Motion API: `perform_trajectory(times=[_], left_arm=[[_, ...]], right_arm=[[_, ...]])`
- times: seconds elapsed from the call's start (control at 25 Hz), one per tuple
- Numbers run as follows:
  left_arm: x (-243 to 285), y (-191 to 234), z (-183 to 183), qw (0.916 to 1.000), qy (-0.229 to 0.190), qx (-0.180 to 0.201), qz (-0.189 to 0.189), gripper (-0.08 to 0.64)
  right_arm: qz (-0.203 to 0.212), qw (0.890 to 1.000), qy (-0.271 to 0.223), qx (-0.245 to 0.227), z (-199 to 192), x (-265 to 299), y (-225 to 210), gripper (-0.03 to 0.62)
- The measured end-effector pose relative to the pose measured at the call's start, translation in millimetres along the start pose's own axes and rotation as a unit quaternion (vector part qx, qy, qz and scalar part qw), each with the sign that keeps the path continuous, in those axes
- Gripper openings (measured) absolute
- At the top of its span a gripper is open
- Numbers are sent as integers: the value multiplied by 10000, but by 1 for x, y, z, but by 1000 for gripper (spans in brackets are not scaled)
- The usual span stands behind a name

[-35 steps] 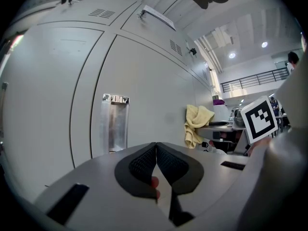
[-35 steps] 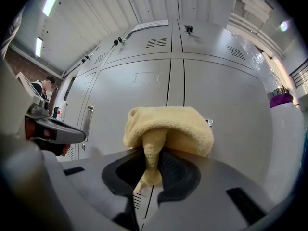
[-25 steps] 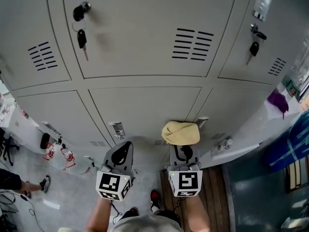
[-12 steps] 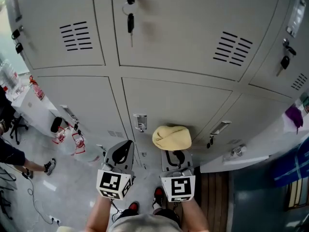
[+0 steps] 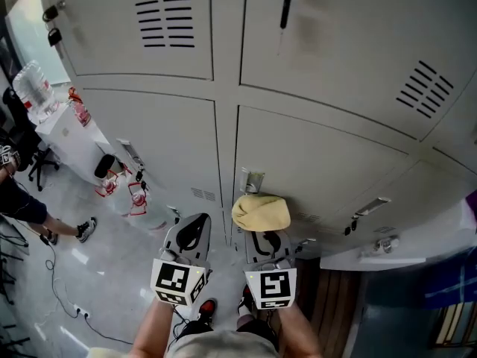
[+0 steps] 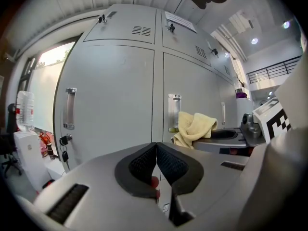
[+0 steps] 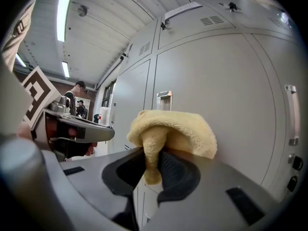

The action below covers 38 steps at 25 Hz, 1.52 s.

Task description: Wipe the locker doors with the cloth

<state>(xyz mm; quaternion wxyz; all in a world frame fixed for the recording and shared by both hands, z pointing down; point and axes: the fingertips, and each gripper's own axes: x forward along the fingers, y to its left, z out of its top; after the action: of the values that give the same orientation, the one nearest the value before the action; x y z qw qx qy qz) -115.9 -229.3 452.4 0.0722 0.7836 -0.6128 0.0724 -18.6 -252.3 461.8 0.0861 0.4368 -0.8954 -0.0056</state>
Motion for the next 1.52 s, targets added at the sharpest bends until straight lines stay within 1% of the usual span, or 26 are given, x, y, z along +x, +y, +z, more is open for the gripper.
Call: perform_trajectory(times=[0.28,0.52,0.8,0.92,1.12,1.52], left_arm=[[-4,16,-21,9994,178,-137,253,23],[-4,27,-33,9986,272,-181,424,23],[-4,31,-33,9982,267,-194,504,23],[-3,29,-32,9984,252,-174,477,23],[1,22,-29,9989,246,-149,359,23],[22,-15,-19,9997,203,-6,-144,23]], right_arm=[[303,9992,235,125,-27,21,15,75],[340,9983,410,244,-45,40,11,75],[319,9982,424,283,-49,42,9,75],[269,9984,413,292,-48,40,5,75],[61,9987,392,308,-48,33,-8,75],[-558,9965,461,416,-56,4,-52,75]])
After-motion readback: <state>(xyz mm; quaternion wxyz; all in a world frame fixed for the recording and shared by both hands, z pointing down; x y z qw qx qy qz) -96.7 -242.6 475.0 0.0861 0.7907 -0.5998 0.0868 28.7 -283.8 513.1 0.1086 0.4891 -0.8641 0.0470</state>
